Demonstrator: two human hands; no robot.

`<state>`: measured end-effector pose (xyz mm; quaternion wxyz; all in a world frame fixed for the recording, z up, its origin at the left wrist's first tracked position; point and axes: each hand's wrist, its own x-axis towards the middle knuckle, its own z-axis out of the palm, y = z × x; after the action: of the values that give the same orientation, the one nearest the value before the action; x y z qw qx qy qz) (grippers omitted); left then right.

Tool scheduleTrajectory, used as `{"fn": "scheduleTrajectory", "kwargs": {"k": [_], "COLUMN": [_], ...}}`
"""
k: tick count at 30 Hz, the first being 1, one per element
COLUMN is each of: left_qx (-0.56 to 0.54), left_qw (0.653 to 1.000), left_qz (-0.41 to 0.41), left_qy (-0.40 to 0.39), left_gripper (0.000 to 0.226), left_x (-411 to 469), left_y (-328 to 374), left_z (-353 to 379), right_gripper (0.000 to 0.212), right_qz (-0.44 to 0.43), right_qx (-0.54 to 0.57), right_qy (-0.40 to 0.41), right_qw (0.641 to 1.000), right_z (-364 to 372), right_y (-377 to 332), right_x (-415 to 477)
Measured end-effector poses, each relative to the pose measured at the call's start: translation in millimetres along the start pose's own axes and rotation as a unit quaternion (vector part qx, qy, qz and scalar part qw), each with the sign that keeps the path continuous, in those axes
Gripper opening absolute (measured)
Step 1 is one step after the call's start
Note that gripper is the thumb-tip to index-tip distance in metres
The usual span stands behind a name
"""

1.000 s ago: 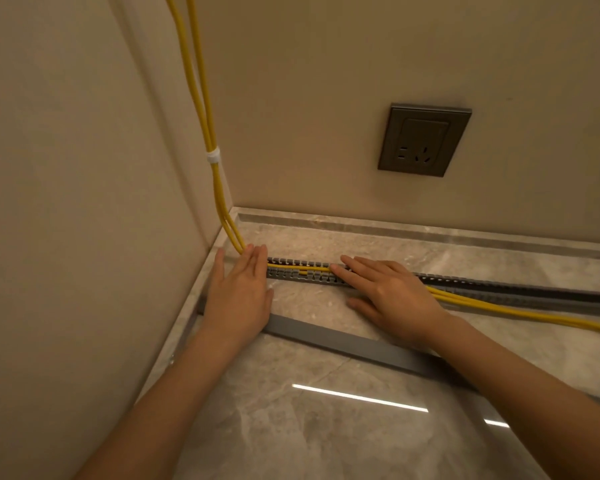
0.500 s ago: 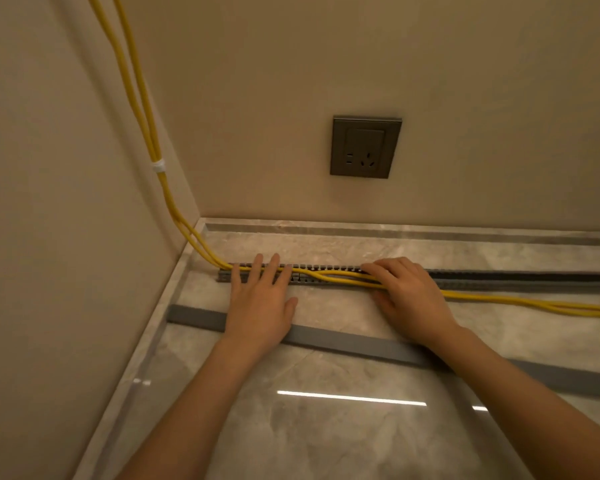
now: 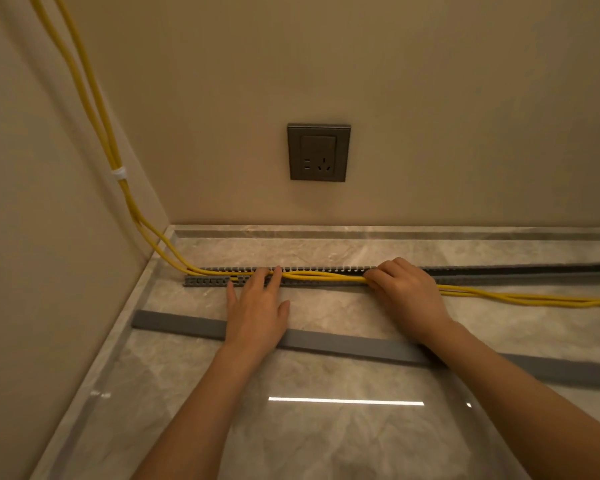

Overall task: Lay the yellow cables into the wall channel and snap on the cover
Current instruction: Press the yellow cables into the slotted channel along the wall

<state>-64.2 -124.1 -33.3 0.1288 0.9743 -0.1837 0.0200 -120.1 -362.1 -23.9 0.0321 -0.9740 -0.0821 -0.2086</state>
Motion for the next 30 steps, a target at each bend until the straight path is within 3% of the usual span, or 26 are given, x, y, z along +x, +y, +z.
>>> {"fn": "scheduleTrajectory", "kwargs": {"k": [9,12,18,30], "left_qx": [0.034,0.025,0.057,0.09], "left_qw": [0.999,1.0,0.997,0.994], "left_qz": [0.001,-0.015,-0.044,-0.065], "left_qy": [0.005,0.001,0.0,0.001], "left_gripper": [0.062,0.064,0.061,0.064], "left_x": [0.5,1.3,4.1,4.8], "left_y": [3.7,5.9,14.4,25.3], "left_z": [0.3,-0.3,2.4,3.1], "right_gripper": [0.014,0.018,0.035,0.042], "right_qz": [-0.062,-0.063,-0.077,-0.048], "right_qx": [-0.069,-0.077,-0.037,0.012], "right_qy": [-0.016,-0.085,-0.111,-0.131], "right_qw": [0.996,0.991,0.99,0.99], "right_z": [-12.2,-12.7,-7.0,4.6], "right_y": [1.9,4.3,14.3,10.1], "right_x": [14.0,24.4,25.9,13.5]}}
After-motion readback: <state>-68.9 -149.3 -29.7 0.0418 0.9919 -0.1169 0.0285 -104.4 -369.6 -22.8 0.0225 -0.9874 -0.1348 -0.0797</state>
